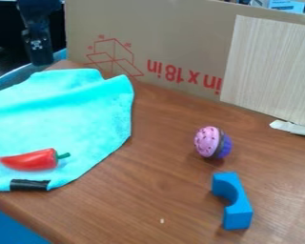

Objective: Moved red Chilie off cloth to top left of table

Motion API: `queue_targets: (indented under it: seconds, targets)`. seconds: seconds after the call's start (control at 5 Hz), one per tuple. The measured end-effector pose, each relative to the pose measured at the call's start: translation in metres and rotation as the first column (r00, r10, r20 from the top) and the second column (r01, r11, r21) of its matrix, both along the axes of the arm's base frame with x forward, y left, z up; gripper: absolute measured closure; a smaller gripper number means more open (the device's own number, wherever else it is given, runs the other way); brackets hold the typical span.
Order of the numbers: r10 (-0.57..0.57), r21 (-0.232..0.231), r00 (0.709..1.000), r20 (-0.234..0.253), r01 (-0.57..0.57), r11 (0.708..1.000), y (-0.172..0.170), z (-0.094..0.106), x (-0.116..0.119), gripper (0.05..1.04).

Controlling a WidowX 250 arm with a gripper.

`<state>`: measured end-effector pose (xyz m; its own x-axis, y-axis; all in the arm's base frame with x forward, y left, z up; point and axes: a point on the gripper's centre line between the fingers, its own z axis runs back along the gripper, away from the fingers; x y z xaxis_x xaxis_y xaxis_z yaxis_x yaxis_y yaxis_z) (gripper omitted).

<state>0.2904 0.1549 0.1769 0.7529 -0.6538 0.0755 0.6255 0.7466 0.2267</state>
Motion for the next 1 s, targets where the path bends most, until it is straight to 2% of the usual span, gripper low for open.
queue_targets:
  seconds: [0.2, 0.4, 0.6, 0.8, 1.0]
  targets:
    - [0.0, -0.019, 0.999, -0.033, -0.001, 1.0, 0.0, -0.012, 0.0, 0.083]
    - [-0.018, -0.028, 0.999, -0.036, 0.017, 0.999, -0.002, -0.023, -0.002, 0.083]
    - [-0.039, -0.02, 0.998, -0.051, 0.038, 0.999, -0.003, -0.041, -0.007, 0.083]
    - [-0.094, 0.005, 0.989, -0.116, 0.095, 0.995, -0.003, -0.061, -0.016, 0.083]
    - [-0.165, 0.025, 0.976, -0.142, 0.17, 0.985, -0.004, -0.074, -0.023, 0.083]
